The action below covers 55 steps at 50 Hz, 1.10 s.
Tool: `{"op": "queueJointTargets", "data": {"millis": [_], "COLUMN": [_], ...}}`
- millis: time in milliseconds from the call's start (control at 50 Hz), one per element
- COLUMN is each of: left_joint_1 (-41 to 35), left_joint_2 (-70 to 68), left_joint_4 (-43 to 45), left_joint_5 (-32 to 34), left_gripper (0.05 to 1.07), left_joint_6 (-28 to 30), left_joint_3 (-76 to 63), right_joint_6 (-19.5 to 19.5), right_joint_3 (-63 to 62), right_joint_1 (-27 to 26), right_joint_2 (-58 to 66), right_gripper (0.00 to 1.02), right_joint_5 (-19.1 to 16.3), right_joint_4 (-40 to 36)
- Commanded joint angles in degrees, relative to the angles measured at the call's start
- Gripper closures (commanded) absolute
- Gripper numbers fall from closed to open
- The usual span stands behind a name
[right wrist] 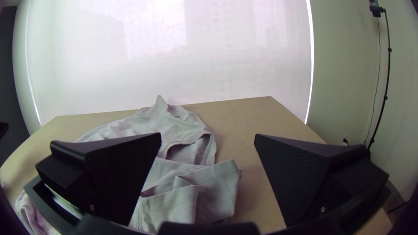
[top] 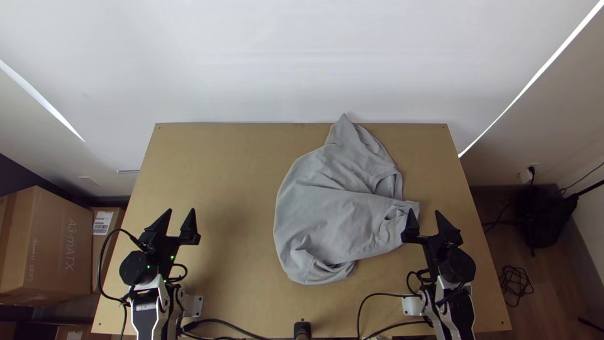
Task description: Fold the t-shirt
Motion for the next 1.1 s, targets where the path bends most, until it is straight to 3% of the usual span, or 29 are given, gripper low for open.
{"op": "queueJointTargets", "data": {"millis": [0,160,600,820,1080], "left_joint_1": [0.3,0.2,-0.8,-5.2,-11.4], "left_joint_2": [-0.3,-0.3,5.4,26.8,48.9], "left_joint_4": [-0.9,-0.8,3.2,2.9,-6.4], "left_joint_5": [-0.2,-1.3,-4.6,-4.6,-6.0], "left_gripper": [0.1,0.1,0.1,0.1,0.1], "left_joint_6": [0.6,0.7,5.8,5.8,5.5], "left_joint_3": [-2.3,-2.3,4.8,23.3,51.2], "right_joint_6": [0.9,0.9,-3.0,-3.7,-3.8], "right_joint_3": [-0.6,-0.6,7.1,20.6,44.5], "right_joint_1": [1.3,5.2,4.9,6.0,7.0], "right_joint_2": [-0.2,-0.3,3.8,18.0,40.4], "right_gripper": [0.04,0.04,0.04,0.04,0.04], "right_joint_5": [0.2,0.3,0.1,-0.6,-1.0], "right_joint_4": [0.2,0.2,1.0,0.1,-7.9]}}
